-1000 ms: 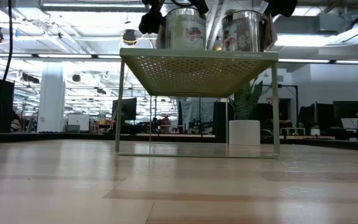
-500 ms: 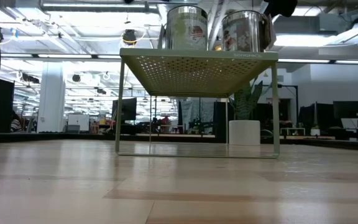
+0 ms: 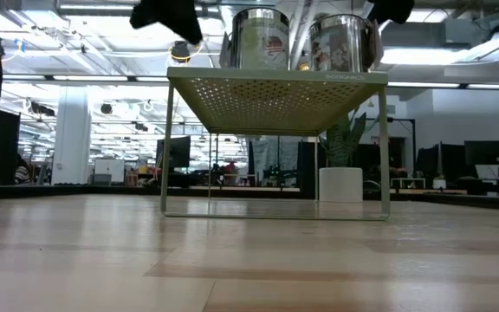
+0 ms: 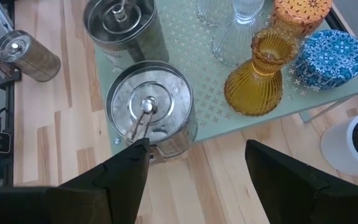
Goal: Stock candles and holders on shelf
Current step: Put the top silver scented candle can on the shelf aligned with the other silver scented candle
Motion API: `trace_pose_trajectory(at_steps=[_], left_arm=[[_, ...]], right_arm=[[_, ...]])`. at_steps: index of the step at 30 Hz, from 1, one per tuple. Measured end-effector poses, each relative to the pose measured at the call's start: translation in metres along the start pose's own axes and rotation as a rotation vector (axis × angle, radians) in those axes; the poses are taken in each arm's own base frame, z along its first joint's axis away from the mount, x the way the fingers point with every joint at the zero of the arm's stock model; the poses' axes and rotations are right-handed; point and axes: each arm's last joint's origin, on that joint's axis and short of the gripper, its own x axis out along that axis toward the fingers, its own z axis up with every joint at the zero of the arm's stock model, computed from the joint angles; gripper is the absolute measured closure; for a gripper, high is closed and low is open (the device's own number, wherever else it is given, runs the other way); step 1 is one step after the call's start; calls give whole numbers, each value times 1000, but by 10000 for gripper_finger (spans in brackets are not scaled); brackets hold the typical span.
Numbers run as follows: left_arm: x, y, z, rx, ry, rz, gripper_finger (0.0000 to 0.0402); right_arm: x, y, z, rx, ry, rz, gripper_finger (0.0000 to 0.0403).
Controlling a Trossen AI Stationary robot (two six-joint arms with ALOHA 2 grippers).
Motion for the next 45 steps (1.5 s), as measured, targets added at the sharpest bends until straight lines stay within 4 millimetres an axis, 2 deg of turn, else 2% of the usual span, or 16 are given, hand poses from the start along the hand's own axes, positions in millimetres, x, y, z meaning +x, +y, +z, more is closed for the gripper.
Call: trace_pose_trajectory(at_steps=[1,3,12,23,30,32,35,39,41,45], left_arm=[[5,-1,-2,6,11,9,381],[14,-5,-3,10,15,16,392],[23,-15,5,11,-55,-65,397],[28,-11,17,-31,-97,-114,397],[40,-10,22,-12,-99,-116,397],[38,-9,23,-15,-100,-115,397],[26,-2,20,-25,-80,-107,398],[11,-2,17,-28,-44,-199,398],[10,-7,14,-15,-19,-246,399],[22,-18,9,8,15,-256,399]], right_arm=[[0,0,0,0,-1,0,147],[0,0,0,0,-1,0,147],[0,0,0,0,-1,0,147],[0,0,0,0,-1,0,147],[0,0,0,0,-1,1,147],[0,0,0,0,-2,1,147],[0,0,0,0,-4,1,147],[0,0,1,0,-7,2,147],[0,0,1,0,-11,3,147],[0,0,1,0,-15,4,147]])
